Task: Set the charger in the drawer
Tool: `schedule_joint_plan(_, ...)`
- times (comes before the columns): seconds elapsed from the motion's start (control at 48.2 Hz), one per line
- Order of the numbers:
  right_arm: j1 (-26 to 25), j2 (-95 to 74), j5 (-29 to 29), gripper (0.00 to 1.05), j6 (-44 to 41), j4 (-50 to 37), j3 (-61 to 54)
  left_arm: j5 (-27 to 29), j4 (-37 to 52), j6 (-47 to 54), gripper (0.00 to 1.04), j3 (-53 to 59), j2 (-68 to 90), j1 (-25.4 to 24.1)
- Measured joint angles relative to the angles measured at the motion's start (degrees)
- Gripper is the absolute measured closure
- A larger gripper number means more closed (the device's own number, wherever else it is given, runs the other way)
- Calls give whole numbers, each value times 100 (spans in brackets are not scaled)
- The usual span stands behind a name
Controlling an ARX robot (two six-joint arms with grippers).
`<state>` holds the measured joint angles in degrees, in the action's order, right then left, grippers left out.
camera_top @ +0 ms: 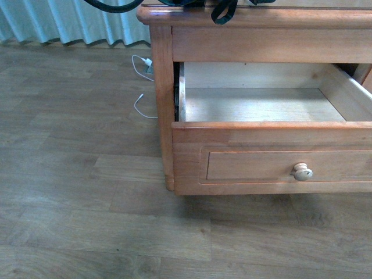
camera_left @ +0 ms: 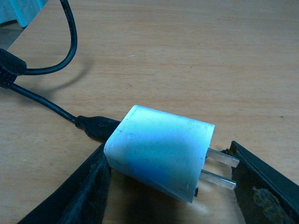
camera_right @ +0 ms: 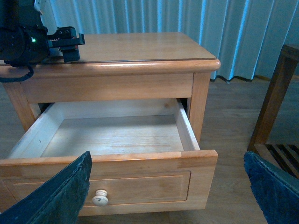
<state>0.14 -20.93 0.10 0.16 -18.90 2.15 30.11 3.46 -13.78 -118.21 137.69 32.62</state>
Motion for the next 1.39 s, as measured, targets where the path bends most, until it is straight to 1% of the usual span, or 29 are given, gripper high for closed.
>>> schedule_joint_plan(0.187, 0, 0, 0, 8, 0, 0, 0, -247, 415, 15, 37, 730, -433, -22)
schedule_joint_plan(0.415, 0, 0, 0, 8, 0, 0, 0, -756, 979, 173, 37, 2253, -1561, 20)
schedule_joint_plan(0.622, 0, 0, 0, 8, 0, 0, 0, -1198, 1204, 216, 37, 3657, -2704, 289)
schedule_joint_plan(0.83, 0, 0, 0, 8, 0, 0, 0, -1259, 1263, 258, 37, 4319, -2774, 586)
schedule_joint_plan(0.85, 0, -2, 2, 8, 0, 0, 0, -1237, 1252, 262, 36, 4321, -2728, 605)
schedule_joint_plan(0.892, 0, 0, 2, 8, 0, 0, 0, -1187, 1244, 289, 28, 4321, -2673, 612)
schedule_joint_plan(0.913, 0, 0, 2, 8, 0, 0, 0, -1185, 1244, 289, 27, 4321, -2669, 612)
schedule_joint_plan(0.954, 0, 0, 0, 8, 0, 0, 0, -1126, 1246, 306, 19, 4321, -2632, 612)
schedule_joint_plan(1.058, 0, 0, 0, 8, 0, 0, 0, -1016, 1274, 315, 5, 4321, -2625, 610)
schedule_joint_plan(1.099, 0, 0, 0, 8, 0, 0, 0, -997, 1283, 326, 4, 4317, -2636, 605)
schedule_joint_plan(1.162, 0, 0, 0, 8, 0, 0, 0, -931, 1292, 334, 7, 4315, -2677, 601)
schedule_joint_plan(1.224, 0, 0, 0, 8, 0, 0, 0, -885, 1300, 337, 6, 4317, -2743, 592)
schedule_joint_plan(1.39, 0, 0, 0, 8, 0, 0, 0, -752, 1342, 326, 6, 4538, -3397, 479)
